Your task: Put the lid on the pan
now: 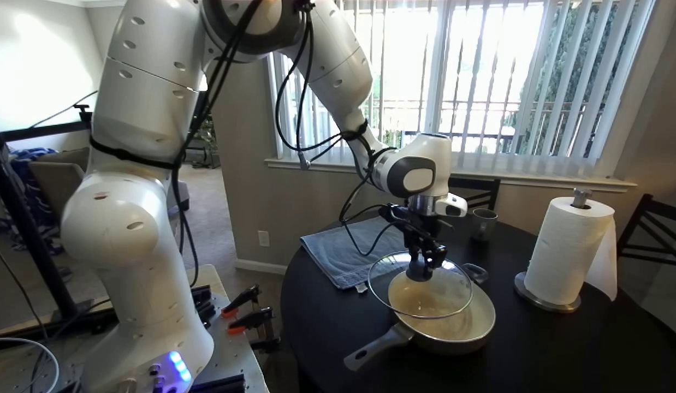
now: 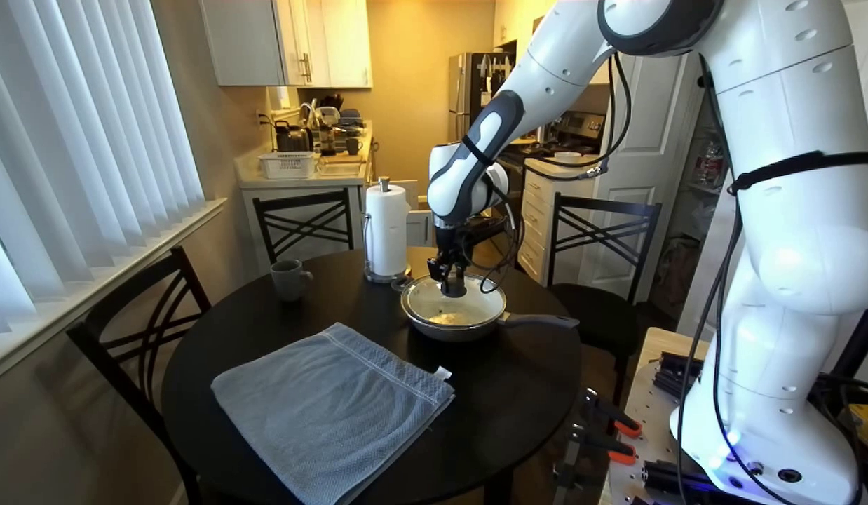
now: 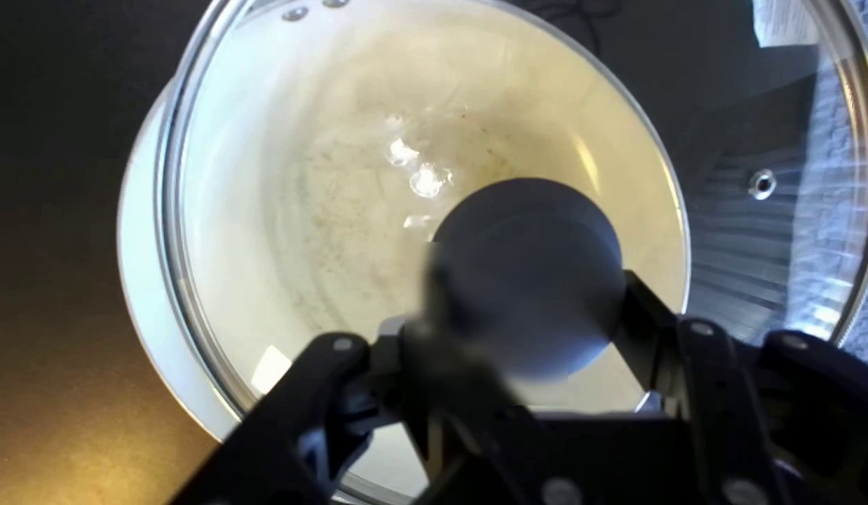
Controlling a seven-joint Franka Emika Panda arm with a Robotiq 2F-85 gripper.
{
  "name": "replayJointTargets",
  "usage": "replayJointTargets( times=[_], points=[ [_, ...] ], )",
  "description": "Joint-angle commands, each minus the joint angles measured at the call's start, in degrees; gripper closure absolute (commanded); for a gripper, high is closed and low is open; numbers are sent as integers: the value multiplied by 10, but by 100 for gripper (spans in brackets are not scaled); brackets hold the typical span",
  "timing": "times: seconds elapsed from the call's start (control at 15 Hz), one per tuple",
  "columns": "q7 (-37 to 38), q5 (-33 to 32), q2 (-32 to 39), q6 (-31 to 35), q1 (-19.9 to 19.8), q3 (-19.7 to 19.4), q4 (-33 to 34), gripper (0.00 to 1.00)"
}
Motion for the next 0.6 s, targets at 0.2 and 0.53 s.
replayJointTargets(
  times=[0.2,0.53],
  points=[
    [15,6,-7,-85,-18,-13,44,67],
    [45,2,29,-130,-11,-18,103,67]
  ],
)
